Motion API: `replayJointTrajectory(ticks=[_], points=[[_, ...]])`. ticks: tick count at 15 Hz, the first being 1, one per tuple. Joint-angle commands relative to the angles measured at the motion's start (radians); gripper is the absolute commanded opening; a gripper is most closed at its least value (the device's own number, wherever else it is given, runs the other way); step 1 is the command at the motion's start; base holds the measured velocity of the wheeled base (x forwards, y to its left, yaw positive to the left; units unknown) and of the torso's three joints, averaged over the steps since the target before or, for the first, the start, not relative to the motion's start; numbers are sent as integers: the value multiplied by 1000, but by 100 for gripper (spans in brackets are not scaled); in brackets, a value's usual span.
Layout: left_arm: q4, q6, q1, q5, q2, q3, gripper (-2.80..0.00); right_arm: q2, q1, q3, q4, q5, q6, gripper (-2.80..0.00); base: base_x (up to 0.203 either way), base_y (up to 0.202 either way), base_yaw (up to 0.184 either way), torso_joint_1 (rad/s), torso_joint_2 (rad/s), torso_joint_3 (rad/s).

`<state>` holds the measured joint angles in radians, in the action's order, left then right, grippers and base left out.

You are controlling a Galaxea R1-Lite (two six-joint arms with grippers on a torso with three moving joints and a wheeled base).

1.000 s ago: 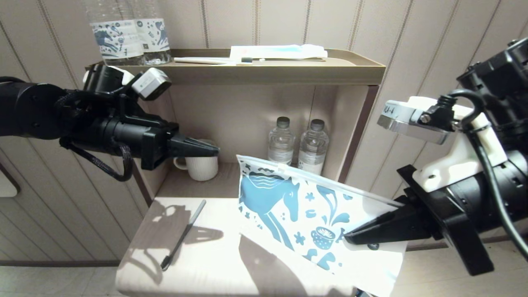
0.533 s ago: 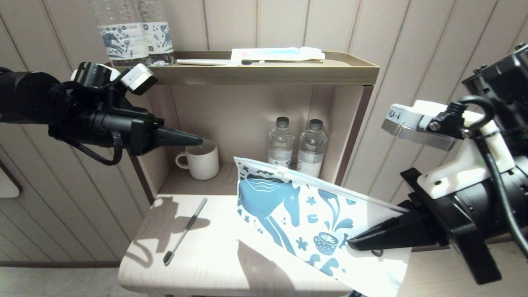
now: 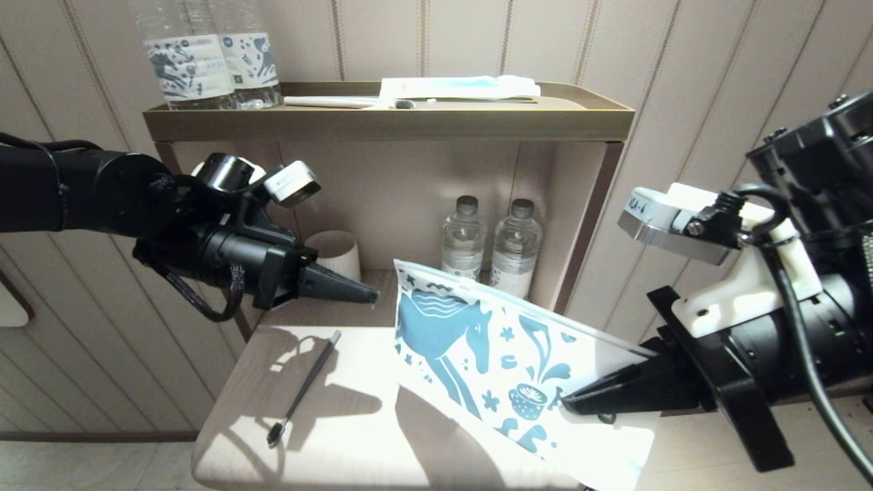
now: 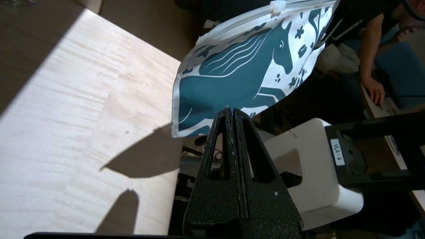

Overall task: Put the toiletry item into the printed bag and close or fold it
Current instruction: Open the storage bag

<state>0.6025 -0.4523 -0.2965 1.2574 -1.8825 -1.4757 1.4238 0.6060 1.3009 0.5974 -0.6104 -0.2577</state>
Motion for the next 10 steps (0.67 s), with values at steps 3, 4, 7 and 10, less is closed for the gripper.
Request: replayJointTrajectory(ticks=[3,4,7,10], points=[[0,-5,-21,6,102,118,-280,-23,7,-19,3,-9,-2,-280,0,0,0,0,0,0],[-4,-8,-21,5,131,157,-280,-31,8,-26,3,-11,-2,-280,0,0,0,0,0,0],[-6,-9,-21,4,195,234,-280,-54,18,-43,2,-12,0,-280,0,0,0,0,0,0],[-6,-6,-21,-18,289,320,-280,-72,50,-53,4,-10,5,-280,0,0,0,0,0,0]])
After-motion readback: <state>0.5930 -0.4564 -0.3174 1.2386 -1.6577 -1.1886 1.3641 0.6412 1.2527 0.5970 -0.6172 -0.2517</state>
